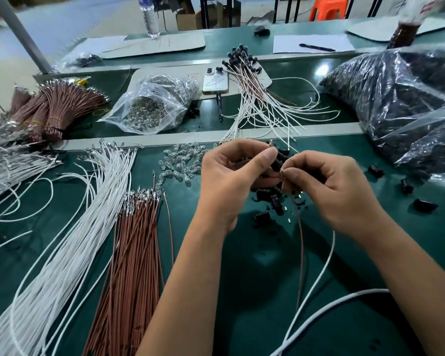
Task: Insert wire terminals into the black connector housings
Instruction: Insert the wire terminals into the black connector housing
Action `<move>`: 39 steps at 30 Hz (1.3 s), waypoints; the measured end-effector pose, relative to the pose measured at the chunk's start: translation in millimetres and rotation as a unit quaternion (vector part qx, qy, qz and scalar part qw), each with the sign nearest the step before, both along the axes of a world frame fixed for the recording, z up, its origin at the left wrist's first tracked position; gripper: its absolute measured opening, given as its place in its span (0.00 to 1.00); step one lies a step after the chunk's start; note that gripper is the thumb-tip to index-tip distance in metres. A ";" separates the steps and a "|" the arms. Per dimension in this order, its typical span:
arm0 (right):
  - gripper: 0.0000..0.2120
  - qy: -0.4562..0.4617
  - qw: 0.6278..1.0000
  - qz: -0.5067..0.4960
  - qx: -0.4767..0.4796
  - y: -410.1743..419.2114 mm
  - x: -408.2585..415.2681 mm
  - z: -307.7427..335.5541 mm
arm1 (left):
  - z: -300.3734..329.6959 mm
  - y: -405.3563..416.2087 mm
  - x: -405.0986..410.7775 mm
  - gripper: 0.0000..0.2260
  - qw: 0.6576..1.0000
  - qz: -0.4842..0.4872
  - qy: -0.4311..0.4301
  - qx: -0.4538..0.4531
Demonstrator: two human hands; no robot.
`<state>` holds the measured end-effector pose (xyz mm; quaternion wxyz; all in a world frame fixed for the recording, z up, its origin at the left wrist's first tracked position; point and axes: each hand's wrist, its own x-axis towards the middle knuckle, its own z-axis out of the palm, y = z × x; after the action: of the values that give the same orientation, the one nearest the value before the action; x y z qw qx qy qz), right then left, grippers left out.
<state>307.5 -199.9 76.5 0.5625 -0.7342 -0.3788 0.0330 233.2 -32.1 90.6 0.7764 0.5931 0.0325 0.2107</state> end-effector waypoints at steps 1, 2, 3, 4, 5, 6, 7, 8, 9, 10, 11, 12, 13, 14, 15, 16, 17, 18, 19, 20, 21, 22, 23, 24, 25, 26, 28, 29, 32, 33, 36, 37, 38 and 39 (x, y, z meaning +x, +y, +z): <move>0.04 -0.008 1.000 -0.003 -0.003 0.5 -0.3 -0.7 | -0.3 0.1 -0.5 0.07 1.000 0.001 -0.002 0.003; 0.04 -0.018 1.000 -0.008 -0.006 0.7 -0.6 -1.3 | -0.6 0.0 -1.1 0.07 1.000 0.003 -0.003 0.005; 0.05 -0.028 0.999 -0.013 -0.009 1.0 -1.0 -1.8 | -0.9 0.0 -1.7 0.06 1.000 0.005 -0.002 0.006; 0.05 -0.039 0.999 -0.017 -0.011 1.2 -1.4 -1.9 | -1.2 0.0 -1.9 0.05 1.000 0.008 -0.002 0.007; 0.05 -0.049 0.999 -0.020 -0.014 1.4 -1.7 -2.0 | -1.5 0.1 -2.0 0.05 1.000 0.011 -0.001 0.007; 0.05 -0.056 0.998 -0.022 -0.015 1.7 -1.8 -1.9 | -1.4 -0.1 -1.9 0.04 1.000 0.014 0.002 0.006; 0.05 -0.065 0.997 -0.026 -0.017 1.7 -1.7 -1.9 | -1.0 -0.5 -1.4 0.04 1.000 0.017 0.005 0.003; 0.05 -0.073 0.997 -0.030 -0.019 1.7 -1.5 -2.0 | -0.7 -1.0 -1.0 0.03 1.000 0.019 0.009 -0.002; 0.05 -0.081 0.996 -0.036 -0.020 1.7 -1.6 -2.1 | -0.3 -1.6 -0.7 0.03 1.000 0.020 0.014 -0.010; 0.05 -0.087 0.995 -0.040 -0.020 1.7 -1.6 -2.2 | 0.0 -2.2 -0.4 0.03 0.999 0.022 0.018 -0.019; 0.05 -0.091 0.995 -0.042 -0.020 1.8 -1.6 -2.4 | 0.2 -2.7 -0.3 0.03 0.999 0.025 0.022 -0.028; 0.05 -0.094 0.994 -0.043 -0.020 1.9 -1.5 -2.5 | 0.5 -3.3 -0.2 0.02 0.999 0.027 0.027 -0.036; 0.05 -0.096 0.994 -0.043 -0.022 2.1 -1.6 -2.6 | 0.7 -3.7 0.0 0.02 0.998 0.030 0.032 -0.044; 0.06 -0.099 0.994 -0.043 -0.026 2.1 -1.5 -2.8 | 0.6 -4.3 0.3 0.01 0.998 0.032 0.036 -0.049; 0.06 -0.100 0.994 -0.043 -0.031 2.1 -1.6 -3.0 | 0.5 -4.8 0.6 0.01 0.997 0.033 0.039 -0.051; 0.07 -0.102 0.993 -0.042 -0.037 2.1 -1.7 -2.9 | 0.2 -5.1 1.0 0.01 0.997 0.036 0.041 -0.052; 0.07 -0.107 0.993 -0.041 -0.043 2.2 -2.0 -2.3 | 0.0 -5.4 1.4 0.01 0.997 0.038 0.041 -0.052; 0.08 -0.113 0.992 -0.040 -0.049 2.1 -2.4 -1.6 | -0.4 -5.6 1.8 0.01 0.997 0.040 0.042 -0.053; 0.08 -0.121 0.990 -0.040 -0.053 2.2 -2.9 -0.4 | -0.7 -5.4 1.9 0.02 0.997 0.044 0.044 -0.054; 0.08 -0.131 0.989 -0.039 -0.058 2.4 -3.6 1.2 | -1.2 -5.1 2.1 0.02 0.996 0.050 0.044 -0.056; 0.08 -0.138 0.988 -0.038 -0.063 2.8 -4.5 2.8 | -1.7 -4.7 2.2 0.02 0.996 0.054 0.046 -0.058; 0.08 -0.143 0.987 -0.037 -0.068 3.5 -5.3 4.3 | -2.1 -4.4 2.3 0.02 0.995 0.057 0.047 -0.060; 0.08 -0.143 0.986 -0.037 -0.072 4.0 -5.6 5.4 | -2.1 -4.1 2.3 0.02 0.995 0.057 0.048 -0.063; 0.09 -0.140 0.986 -0.037 -0.076 4.1 -5.6 6.0 | -2.0 -4.1 2.3 0.02 0.995 0.056 0.048 -0.064; 0.09 -0.138 0.986 -0.036 -0.081 3.8 -5.3 6.3 | -2.0 -4.2 2.1 0.02 0.995 0.055 0.048 -0.065; 0.09 -0.136 0.986 -0.036 -0.086 3.3 -4.8 6.2 | -2.0 -4.5 1.8 0.02 0.995 0.054 0.049 -0.065; 0.09 -0.134 0.986 -0.032 -0.095 2.6 -3.6 5.9 | -2.1 -4.4 1.0 0.02 0.995 0.052 0.052 -0.064; 0.09 -0.131 0.986 -0.030 -0.099 2.0 -3.4 5.8 | -2.2 -4.4 0.8 0.03 0.995 0.049 0.054 -0.063; 0.09 -0.104 0.988 -0.029 -0.108 2.1 -4.1 4.3 | -3.1 -4.2 1.5 0.02 0.996 0.043 0.057 -0.053; 0.09 -0.098 0.989 -0.034 -0.108 2.4 -5.2 4.3 | -2.7 -4.3 1.4 0.02 0.996 0.042 0.055 -0.052; 0.09 -0.086 0.991 -0.040 -0.094 4.6 -8.7 6.5 | 0.0 -3.5 0.9 0.03 0.996 0.039 0.047 -0.067; 0.10 -0.068 0.993 -0.032 -0.089 4.6 -9.4 7.8 | 0.5 -3.4 1.0 0.03 0.995 0.037 0.045 -0.079; 0.10 -0.044 0.995 -0.020 -0.082 4.1 -9.4 9.1 | 0.6 -3.1 1.1 0.03 0.994 0.036 0.043 -0.093; 0.09 -0.015 0.997 -0.006 -0.071 3.1 -8.9 10.9 | 1.3 -2.3 1.1 0.03 0.992 0.036 0.041 -0.111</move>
<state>298.6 -196.8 87.4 0.5034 -0.7748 -0.3798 0.0458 234.3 -34.4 91.8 0.8272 0.5100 0.1090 0.2092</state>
